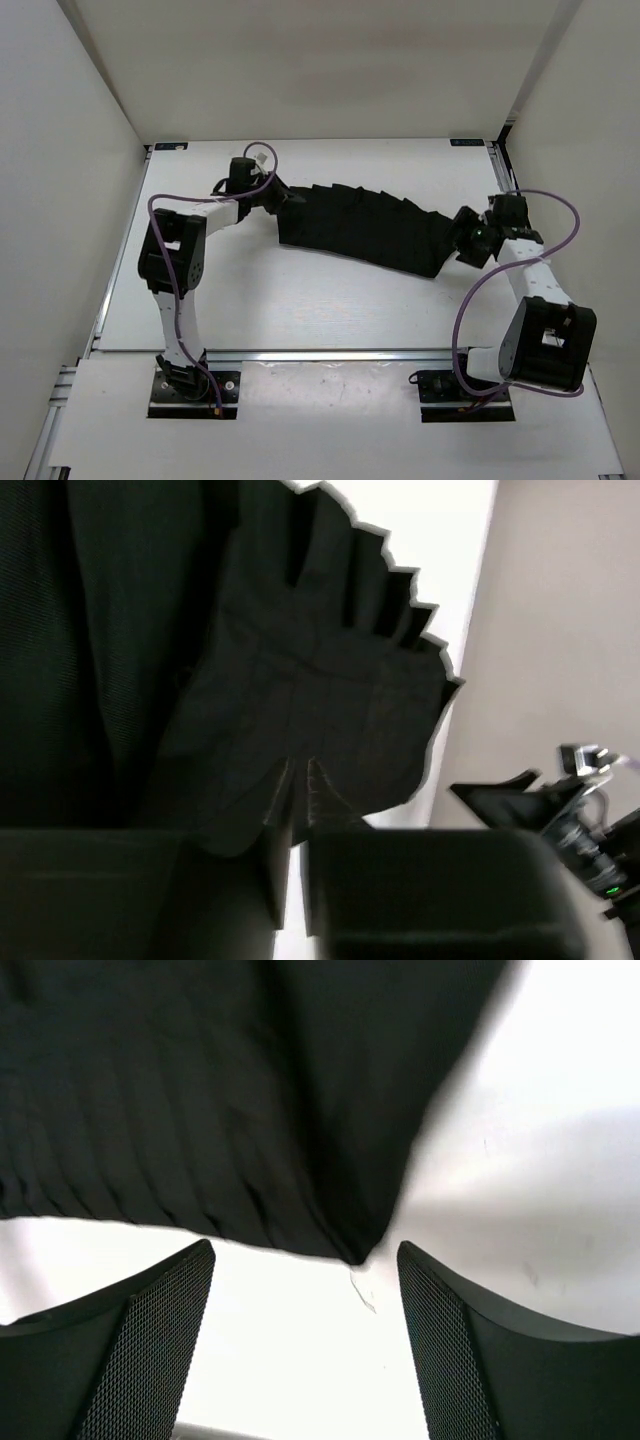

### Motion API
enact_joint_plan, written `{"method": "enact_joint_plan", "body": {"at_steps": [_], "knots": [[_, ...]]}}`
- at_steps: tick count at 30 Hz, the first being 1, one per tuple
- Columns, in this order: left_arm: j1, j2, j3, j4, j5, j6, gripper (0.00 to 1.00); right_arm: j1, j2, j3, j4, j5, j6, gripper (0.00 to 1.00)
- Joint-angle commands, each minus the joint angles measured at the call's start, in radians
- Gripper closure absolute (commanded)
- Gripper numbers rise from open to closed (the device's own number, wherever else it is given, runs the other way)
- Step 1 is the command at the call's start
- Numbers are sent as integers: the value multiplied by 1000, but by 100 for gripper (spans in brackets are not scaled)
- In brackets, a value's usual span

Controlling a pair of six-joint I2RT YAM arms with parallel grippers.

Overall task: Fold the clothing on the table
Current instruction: Fold the skirt

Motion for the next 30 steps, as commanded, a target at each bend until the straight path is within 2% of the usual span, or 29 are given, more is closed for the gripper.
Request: {"method": "enact_joint_plan", "body": {"at_steps": [1, 2, 3, 9, 14, 24, 30], "knots": [[-10, 31, 19, 19, 5, 7, 87, -26, -45, -73, 23, -56, 73, 22], [-14, 55, 45, -18, -21, 21, 97, -31, -44, -96, 28, -56, 75, 22], [-21, 69, 50, -38, -47, 42, 100, -35, -36, -102, 24, -57, 78, 22], [-56, 131, 149, -279, -226, 172, 100, -35, 4, -157, 94, -68, 106, 21], [-82, 125, 186, -437, -332, 255, 100, -37, 94, -128, 149, -84, 120, 22], [-11, -24, -47, -431, -348, 291, 100, 20, 321, 62, 182, -108, 38, 22], [-16, -9, -47, -422, -323, 300, 100, 11, 445, 174, 195, -157, 2, 24]]}}
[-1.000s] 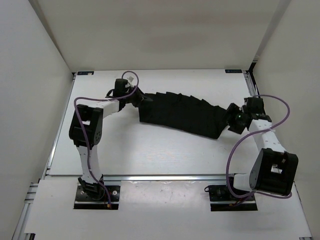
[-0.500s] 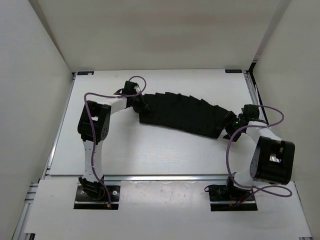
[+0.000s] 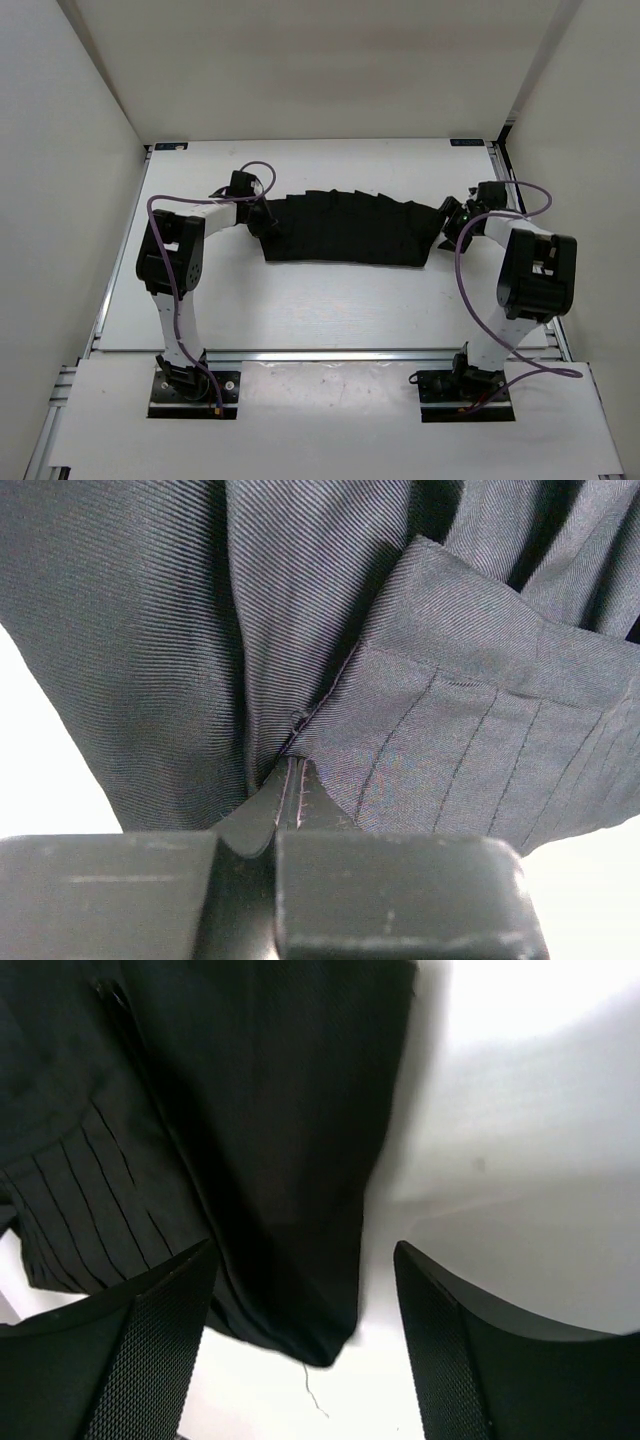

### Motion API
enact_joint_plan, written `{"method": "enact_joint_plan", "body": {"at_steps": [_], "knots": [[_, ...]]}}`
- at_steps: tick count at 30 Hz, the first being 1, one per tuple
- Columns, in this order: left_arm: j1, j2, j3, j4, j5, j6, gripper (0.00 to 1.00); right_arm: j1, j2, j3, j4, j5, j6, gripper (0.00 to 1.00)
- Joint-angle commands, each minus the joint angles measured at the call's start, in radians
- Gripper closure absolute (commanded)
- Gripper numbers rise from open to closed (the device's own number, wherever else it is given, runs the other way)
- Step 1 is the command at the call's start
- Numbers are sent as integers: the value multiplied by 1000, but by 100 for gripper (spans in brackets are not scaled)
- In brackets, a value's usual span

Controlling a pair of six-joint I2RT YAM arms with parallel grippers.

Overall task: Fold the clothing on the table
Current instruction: Fold the skirt

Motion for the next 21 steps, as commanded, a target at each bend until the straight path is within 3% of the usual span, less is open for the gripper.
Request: {"method": "enact_joint_plan", "body": {"at_steps": [1, 11, 16, 17, 18, 20, 21], "knots": [[-8, -13, 1, -49, -43, 39, 100, -8, 74, 102, 24, -76, -54, 25], [-27, 13, 48, -76, -74, 55, 100, 27, 204, 139, 137, -383, -47, 25], [-21, 6, 38, -77, -71, 49, 100, 75, 241, 142, 126, -430, -62, 37], [-25, 4, 31, -75, -74, 56, 100, 76, 241, 139, 117, -429, -62, 49], [-24, 4, 28, -72, -74, 46, 100, 84, 239, 138, 110, -427, -61, 72], [-27, -5, 25, -66, -68, 49, 100, 76, 218, 124, 90, -388, -61, 100], [-24, -3, 22, -69, -65, 49, 100, 75, 203, 106, 94, -369, -56, 100]]}}
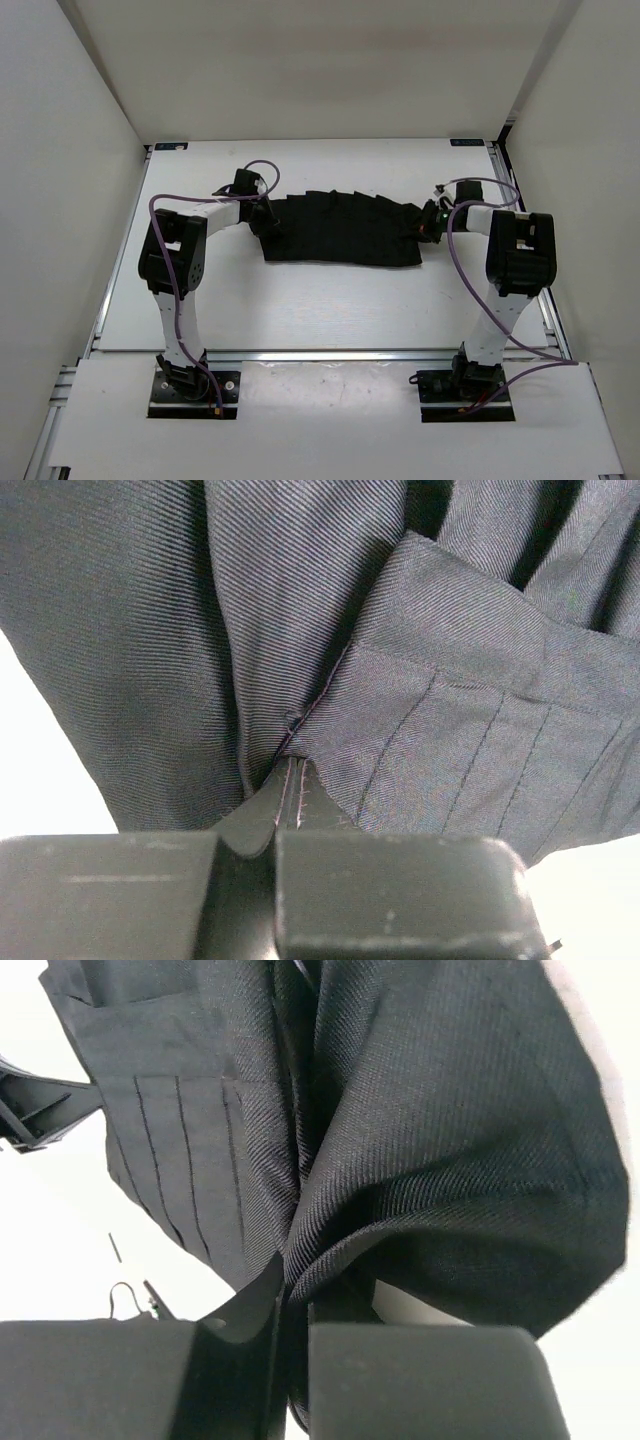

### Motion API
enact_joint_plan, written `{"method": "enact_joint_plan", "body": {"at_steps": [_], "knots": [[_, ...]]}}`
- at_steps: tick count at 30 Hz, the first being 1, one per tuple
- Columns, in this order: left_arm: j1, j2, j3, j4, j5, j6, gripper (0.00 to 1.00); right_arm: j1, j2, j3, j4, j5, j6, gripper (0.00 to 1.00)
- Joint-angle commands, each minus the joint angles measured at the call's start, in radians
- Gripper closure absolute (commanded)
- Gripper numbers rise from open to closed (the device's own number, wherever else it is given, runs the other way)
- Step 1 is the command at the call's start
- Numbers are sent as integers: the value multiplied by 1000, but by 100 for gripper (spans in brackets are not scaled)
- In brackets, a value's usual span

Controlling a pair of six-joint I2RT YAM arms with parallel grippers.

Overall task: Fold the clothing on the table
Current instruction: Fold the skirt

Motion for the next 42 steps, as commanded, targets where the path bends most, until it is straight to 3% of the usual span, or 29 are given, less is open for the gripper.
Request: {"method": "enact_joint_plan", "body": {"at_steps": [1, 4, 6, 9, 13, 17, 22, 28, 35, 42], "knots": [[-14, -18, -13, -28, -22, 27, 100, -23, -48, -24, 2, 13, -12, 100], [-28, -47, 5, -22, 38, 28, 100, -59, -76, -28, -38, 35, -28, 100], [-34, -81, 19, -11, 73, 21, 72, -82, -82, -33, -60, 41, -38, 100], [-3, -104, 123, -52, 55, 34, 58, -105, -94, -48, -80, 38, -57, 100], [55, -112, 164, -89, -3, 65, 59, -109, -90, -48, -103, 48, -80, 100], [87, -115, 44, -26, -29, 50, 59, -117, -96, -61, -141, 71, -97, 100], [57, -87, -62, 44, -83, 42, 60, -134, -128, -67, -199, 107, -138, 100], [-12, -21, -22, 57, -99, 22, 60, -131, -163, -44, -285, 163, -176, 100], [-81, 22, -2, 67, -79, 1, 62, -102, -275, 53, -365, 205, -167, 100], [-94, 1, -30, 86, -43, -12, 63, -18, -300, 298, -419, 229, -126, 100]]}}
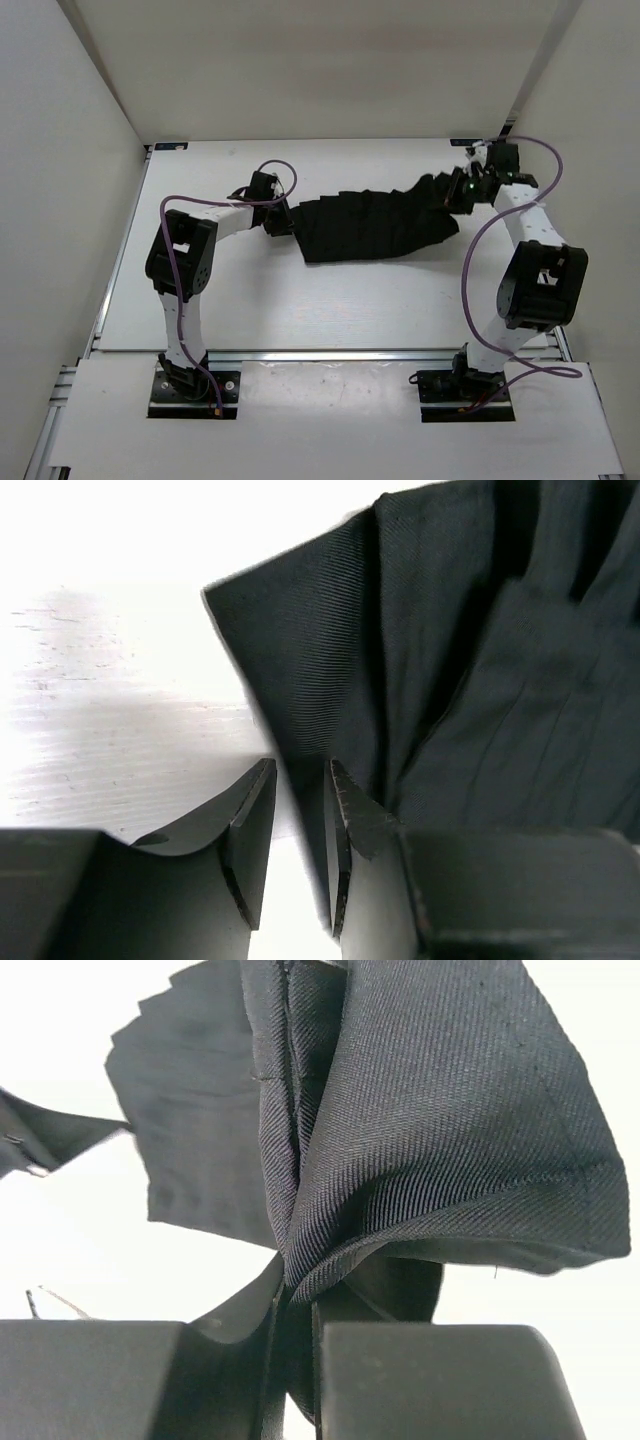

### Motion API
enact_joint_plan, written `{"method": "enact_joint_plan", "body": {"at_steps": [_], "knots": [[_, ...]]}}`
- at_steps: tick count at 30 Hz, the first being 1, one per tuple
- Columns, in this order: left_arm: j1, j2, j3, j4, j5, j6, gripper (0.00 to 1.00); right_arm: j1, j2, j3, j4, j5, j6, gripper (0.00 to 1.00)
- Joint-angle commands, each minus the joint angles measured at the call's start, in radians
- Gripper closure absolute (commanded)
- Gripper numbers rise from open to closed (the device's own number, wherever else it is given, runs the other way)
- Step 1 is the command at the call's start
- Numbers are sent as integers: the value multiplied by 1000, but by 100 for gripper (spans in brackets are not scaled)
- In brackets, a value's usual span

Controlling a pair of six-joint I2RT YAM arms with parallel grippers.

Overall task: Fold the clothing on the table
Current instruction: Fold the skirt

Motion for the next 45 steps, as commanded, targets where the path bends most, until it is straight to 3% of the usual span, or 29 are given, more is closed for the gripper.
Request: {"method": "enact_joint_plan", "body": {"at_steps": [1, 12, 17, 30, 39, 45], "knots": [[1, 5, -25, -14, 18, -2, 63, 50, -2, 167, -19, -3, 23, 100], [39, -42, -71, -3, 33, -7, 63, 308, 298, 562, -66, -67, 89, 100], [53, -59, -95, 0, 35, -8, 63, 389, 438, 648, -48, -95, 123, 100], [30, -50, -83, -14, 50, 4, 63, 457, 630, 899, 19, -152, 237, 100], [33, -57, -91, -15, 53, 4, 63, 501, 889, 1301, -59, -233, 332, 100], [50, -67, -100, -11, 45, 7, 63, 536, 937, 1341, -36, -319, 361, 100]]}}
